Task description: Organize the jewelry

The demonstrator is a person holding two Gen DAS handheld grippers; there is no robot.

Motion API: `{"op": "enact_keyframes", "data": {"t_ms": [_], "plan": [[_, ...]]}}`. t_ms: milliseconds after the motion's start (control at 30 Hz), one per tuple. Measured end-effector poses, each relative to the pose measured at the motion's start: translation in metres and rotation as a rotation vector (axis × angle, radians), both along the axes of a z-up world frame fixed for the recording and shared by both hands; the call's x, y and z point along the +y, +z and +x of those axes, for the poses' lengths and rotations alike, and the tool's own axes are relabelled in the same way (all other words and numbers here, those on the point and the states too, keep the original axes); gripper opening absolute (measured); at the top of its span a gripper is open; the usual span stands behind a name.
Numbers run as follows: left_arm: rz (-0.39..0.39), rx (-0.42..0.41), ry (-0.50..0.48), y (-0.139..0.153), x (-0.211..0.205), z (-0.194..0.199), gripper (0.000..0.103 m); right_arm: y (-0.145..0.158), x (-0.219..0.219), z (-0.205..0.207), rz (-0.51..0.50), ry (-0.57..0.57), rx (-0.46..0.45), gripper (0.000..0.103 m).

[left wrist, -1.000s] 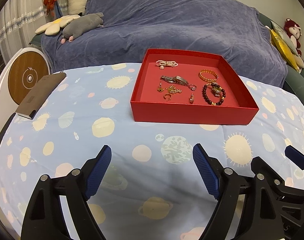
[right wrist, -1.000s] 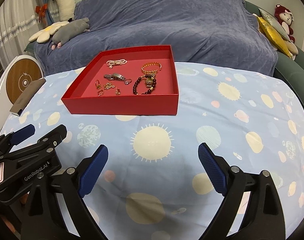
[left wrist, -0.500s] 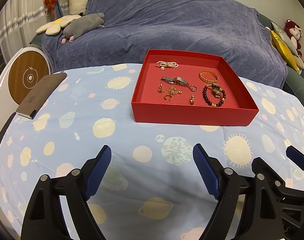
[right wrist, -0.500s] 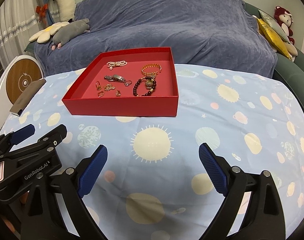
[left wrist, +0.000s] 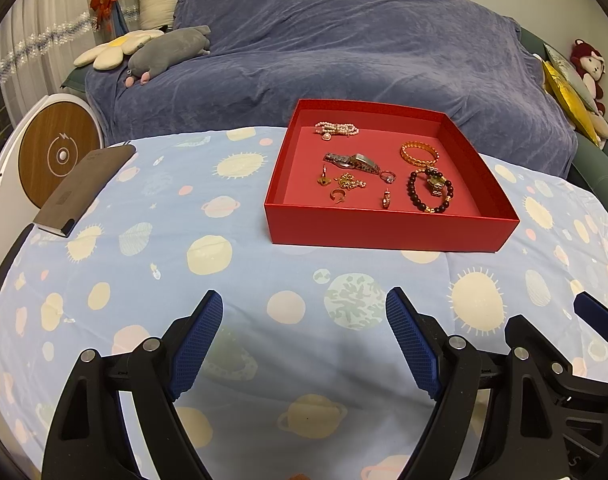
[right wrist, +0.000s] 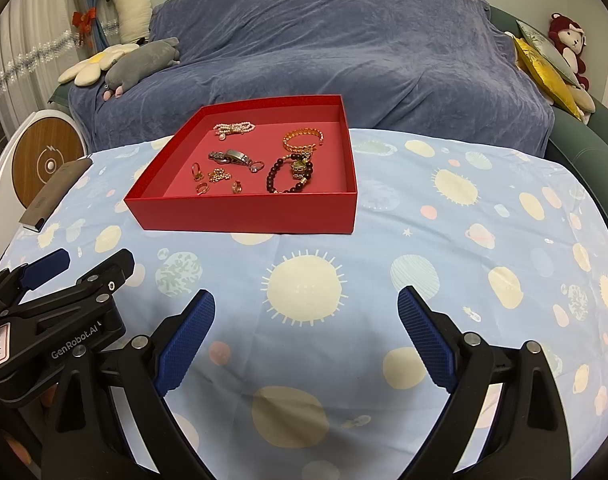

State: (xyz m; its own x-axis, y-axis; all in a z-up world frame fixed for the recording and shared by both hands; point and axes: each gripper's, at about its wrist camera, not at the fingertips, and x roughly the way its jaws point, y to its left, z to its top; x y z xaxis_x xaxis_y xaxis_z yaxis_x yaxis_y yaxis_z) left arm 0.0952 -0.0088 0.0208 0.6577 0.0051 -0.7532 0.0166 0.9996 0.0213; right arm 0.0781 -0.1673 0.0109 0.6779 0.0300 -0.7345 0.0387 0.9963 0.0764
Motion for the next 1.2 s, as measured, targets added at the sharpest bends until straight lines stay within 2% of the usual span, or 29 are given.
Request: {"op": "enact_keyframes", "data": {"t_ms": [1200], "plan": [[0.003,-0.002,0.009,-0.0017,0.0005,-0.0010,0.081,0.0001,0.0003,-0.0003,-0.004,-0.001,-0.002,0.091]]}}
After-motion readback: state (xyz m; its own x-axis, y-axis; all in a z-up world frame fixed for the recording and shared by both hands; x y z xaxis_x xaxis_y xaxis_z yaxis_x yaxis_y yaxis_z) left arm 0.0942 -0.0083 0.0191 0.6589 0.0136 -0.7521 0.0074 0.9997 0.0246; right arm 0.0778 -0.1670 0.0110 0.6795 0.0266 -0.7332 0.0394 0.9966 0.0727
